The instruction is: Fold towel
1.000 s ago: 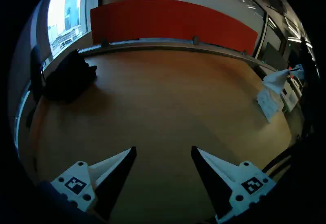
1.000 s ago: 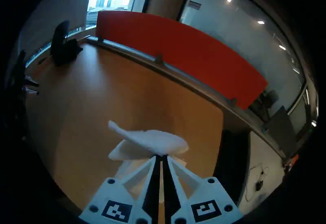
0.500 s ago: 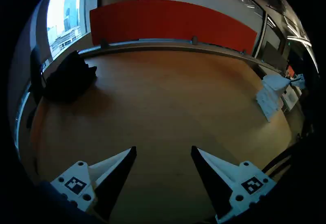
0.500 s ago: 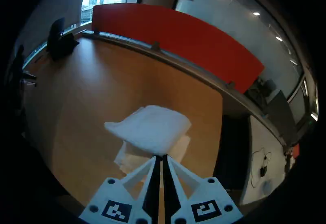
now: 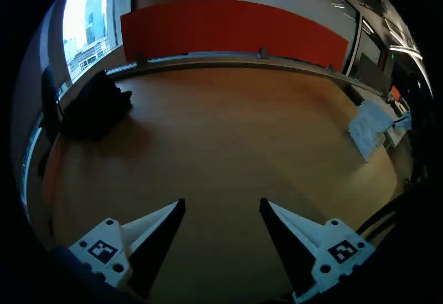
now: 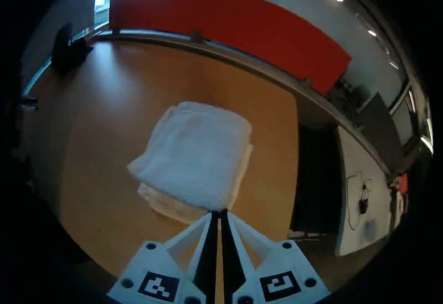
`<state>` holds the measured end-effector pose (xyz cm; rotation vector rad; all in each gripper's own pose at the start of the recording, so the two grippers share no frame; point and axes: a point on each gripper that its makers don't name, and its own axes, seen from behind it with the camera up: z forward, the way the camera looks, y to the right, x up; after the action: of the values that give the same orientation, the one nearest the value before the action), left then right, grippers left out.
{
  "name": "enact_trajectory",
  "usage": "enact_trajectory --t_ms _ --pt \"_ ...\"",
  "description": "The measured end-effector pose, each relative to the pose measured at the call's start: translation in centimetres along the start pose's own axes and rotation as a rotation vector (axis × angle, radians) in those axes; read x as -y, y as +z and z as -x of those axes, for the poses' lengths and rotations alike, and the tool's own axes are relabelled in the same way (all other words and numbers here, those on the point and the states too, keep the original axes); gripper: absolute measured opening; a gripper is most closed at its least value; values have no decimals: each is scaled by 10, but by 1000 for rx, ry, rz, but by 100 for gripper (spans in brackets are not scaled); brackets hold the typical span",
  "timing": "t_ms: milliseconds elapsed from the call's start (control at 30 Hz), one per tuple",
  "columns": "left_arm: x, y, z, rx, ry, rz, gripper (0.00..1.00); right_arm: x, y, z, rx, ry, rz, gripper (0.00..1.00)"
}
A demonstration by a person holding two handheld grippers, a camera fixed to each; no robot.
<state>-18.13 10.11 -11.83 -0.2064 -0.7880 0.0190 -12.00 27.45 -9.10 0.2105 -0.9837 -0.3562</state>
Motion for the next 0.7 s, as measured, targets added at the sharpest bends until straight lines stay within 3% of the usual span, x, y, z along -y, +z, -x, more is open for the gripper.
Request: enact_trajectory --t_ms 367,700 --pt "1 -2 1 7 3 -14 100 1 22 36 70 64 -11 4" --pt "-1 -3 0 10 5 -19 100 2 36 41 89 75 -7 4"
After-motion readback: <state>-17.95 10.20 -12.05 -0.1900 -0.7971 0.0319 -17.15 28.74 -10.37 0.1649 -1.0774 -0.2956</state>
